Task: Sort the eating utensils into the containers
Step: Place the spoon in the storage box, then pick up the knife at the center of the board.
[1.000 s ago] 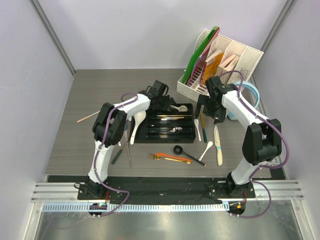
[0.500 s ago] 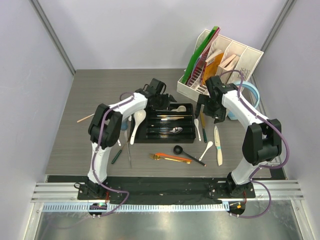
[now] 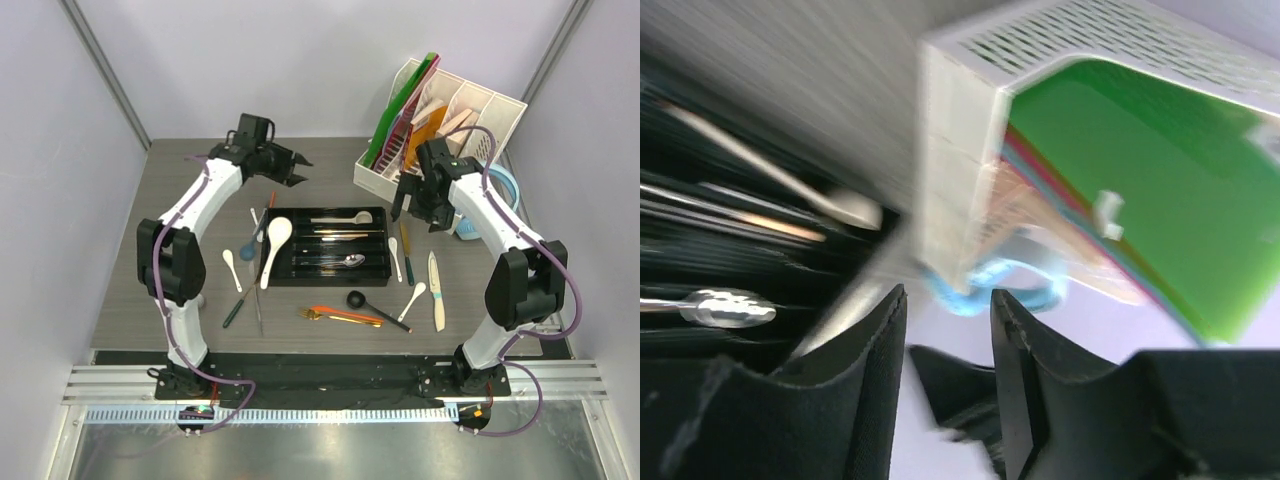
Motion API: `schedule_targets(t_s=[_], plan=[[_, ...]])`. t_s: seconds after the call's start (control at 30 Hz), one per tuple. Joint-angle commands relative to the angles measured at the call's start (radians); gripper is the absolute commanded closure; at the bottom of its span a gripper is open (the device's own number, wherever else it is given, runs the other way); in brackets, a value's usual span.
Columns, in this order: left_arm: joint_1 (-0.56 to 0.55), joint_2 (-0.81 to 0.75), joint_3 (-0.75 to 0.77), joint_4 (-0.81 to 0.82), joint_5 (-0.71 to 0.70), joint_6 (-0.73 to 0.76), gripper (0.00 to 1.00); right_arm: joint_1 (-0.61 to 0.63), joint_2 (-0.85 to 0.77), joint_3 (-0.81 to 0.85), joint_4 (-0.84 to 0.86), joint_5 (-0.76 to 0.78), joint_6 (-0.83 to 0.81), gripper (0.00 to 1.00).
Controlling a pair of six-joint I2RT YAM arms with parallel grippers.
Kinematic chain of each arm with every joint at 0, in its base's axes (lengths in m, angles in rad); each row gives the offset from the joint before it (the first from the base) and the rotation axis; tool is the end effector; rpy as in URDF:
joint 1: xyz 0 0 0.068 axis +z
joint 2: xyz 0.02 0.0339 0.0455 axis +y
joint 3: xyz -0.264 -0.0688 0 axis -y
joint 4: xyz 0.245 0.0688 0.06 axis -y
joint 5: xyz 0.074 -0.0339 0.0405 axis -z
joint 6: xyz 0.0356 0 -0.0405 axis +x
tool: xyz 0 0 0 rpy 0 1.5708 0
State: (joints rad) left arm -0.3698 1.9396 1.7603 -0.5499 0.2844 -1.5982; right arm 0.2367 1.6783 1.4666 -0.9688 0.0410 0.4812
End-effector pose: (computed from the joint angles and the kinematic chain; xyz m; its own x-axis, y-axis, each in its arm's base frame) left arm 0.4137 -0.1711 0.3030 -0.5248 -0.8256 0.2073 -0.6359 0.2183 -0.7403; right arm 0.3330 0.0788 0.2818 -0.8983 0.2590 -0.3548 0.2218 0.9646 0.1425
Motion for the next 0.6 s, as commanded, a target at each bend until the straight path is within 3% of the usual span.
schedule_targets(t_s=[0.0, 0.07, 0.2, 0.37, 0.57], plan=[[0.042, -0.008, 0.079, -0.423, 0.021, 0.510, 0.61, -0.020, 0.003, 0.086, 0.005, 0.013, 0.020, 0.00], [0.040, -0.031, 0.091, -0.511, -0.083, 0.628, 0.61, -0.019, 0.021, 0.109, 0.012, 0.001, 0.031, 0.00], [0.043, -0.112, 0.013, -0.539, -0.203, 0.678, 0.62, -0.019, 0.073, 0.135, 0.038, -0.087, 0.083, 0.00], [0.052, -0.208, -0.071, -0.480, -0.249, 0.659, 0.62, -0.017, 0.129, 0.169, 0.056, -0.150, 0.135, 0.00], [0.100, -0.367, -0.292, -0.326, -0.248, 0.612, 0.63, -0.013, 0.147, 0.195, 0.074, -0.155, 0.183, 0.00]])
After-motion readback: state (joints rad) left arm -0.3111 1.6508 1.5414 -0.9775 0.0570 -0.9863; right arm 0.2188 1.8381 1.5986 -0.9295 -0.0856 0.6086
